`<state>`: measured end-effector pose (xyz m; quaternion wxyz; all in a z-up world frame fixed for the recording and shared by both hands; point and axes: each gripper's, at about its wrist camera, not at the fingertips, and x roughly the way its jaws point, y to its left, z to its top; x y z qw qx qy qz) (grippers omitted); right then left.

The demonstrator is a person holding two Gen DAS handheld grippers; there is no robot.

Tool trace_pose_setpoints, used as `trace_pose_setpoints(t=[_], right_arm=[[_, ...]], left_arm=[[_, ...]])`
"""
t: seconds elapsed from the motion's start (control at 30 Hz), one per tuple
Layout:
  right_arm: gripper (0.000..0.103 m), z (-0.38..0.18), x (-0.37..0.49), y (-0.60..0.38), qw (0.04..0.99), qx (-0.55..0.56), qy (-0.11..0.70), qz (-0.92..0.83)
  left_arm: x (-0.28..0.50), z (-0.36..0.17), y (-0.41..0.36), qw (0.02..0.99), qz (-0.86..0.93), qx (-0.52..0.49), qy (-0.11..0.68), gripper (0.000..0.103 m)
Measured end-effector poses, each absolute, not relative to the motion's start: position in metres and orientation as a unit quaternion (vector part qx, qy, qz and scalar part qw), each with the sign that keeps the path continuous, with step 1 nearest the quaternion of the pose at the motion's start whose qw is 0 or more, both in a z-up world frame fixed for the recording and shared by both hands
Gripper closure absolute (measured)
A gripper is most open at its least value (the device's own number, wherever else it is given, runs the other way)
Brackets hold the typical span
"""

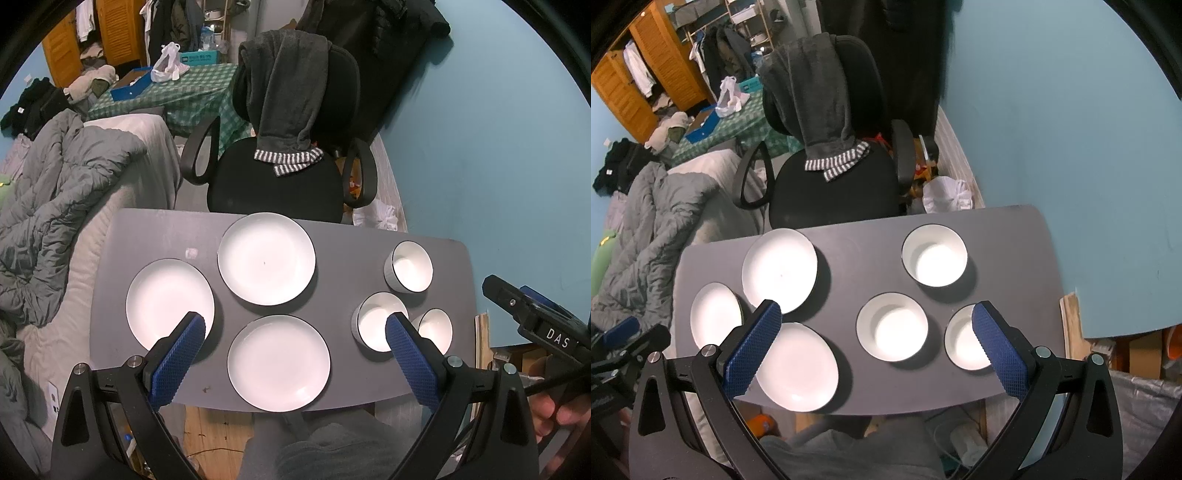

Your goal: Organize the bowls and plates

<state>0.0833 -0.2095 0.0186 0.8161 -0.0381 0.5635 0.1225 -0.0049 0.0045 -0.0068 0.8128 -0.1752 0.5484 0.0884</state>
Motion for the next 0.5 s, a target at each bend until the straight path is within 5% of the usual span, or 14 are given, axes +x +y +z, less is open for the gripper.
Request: trace_pose_setpoints(t=[0.5], right_arm=[[0.002, 0.0165, 0.0811, -0.2091, 0.814, -0.042, 0.566, 0.125]], left_arm=[[-0.0044, -0.0084, 0.0035, 0.811, 0.09, -0.176, 0.55, 0.004]])
